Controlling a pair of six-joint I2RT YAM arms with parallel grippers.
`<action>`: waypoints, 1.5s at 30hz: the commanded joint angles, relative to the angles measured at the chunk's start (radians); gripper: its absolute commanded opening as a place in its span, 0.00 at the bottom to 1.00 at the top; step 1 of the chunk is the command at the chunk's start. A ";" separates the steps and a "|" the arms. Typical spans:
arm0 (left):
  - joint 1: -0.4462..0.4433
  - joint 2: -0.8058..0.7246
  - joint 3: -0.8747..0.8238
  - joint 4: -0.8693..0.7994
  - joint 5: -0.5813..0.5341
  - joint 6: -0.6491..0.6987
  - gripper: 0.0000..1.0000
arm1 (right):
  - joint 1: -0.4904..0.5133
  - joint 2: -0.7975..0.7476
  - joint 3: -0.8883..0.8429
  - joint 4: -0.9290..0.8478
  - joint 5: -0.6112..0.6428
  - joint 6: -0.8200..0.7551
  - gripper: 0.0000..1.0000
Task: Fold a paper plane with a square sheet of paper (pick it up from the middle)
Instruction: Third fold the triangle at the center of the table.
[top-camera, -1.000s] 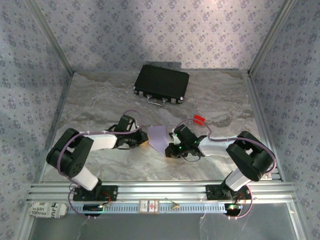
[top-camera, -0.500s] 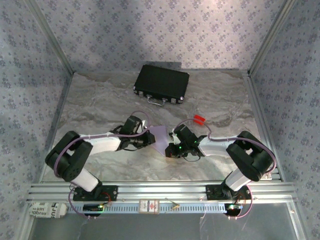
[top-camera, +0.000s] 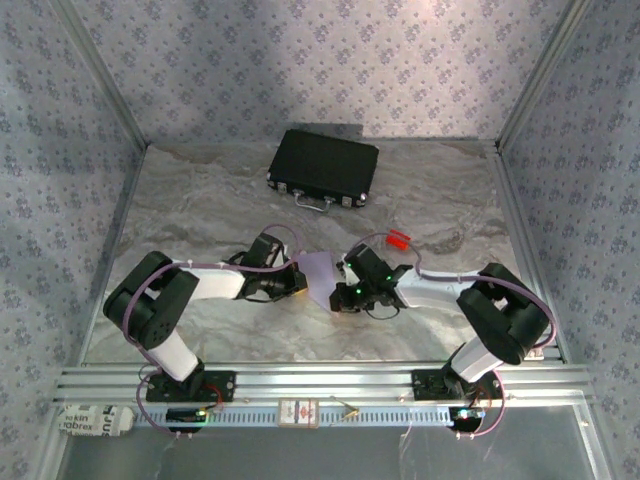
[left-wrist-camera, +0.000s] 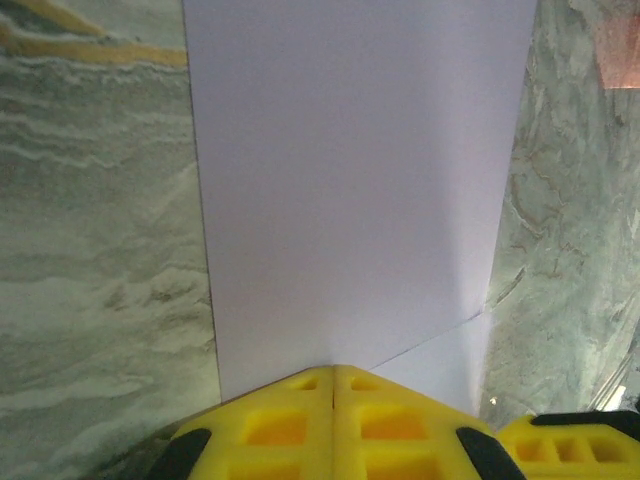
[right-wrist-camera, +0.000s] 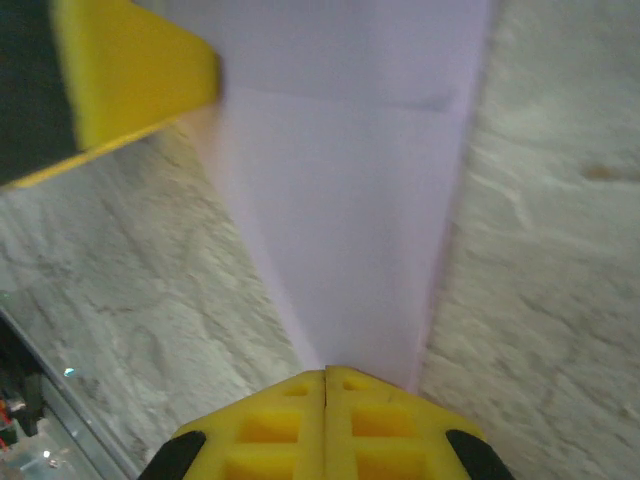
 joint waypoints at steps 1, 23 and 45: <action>0.006 0.042 -0.030 -0.035 -0.007 0.010 0.04 | 0.013 0.028 0.080 -0.002 0.001 -0.015 0.01; 0.014 0.051 -0.022 -0.041 0.000 0.022 0.03 | 0.027 0.079 0.033 -0.027 -0.002 -0.007 0.02; 0.014 0.061 -0.024 -0.034 0.001 0.021 0.02 | 0.037 0.183 0.134 -0.021 0.008 -0.019 0.05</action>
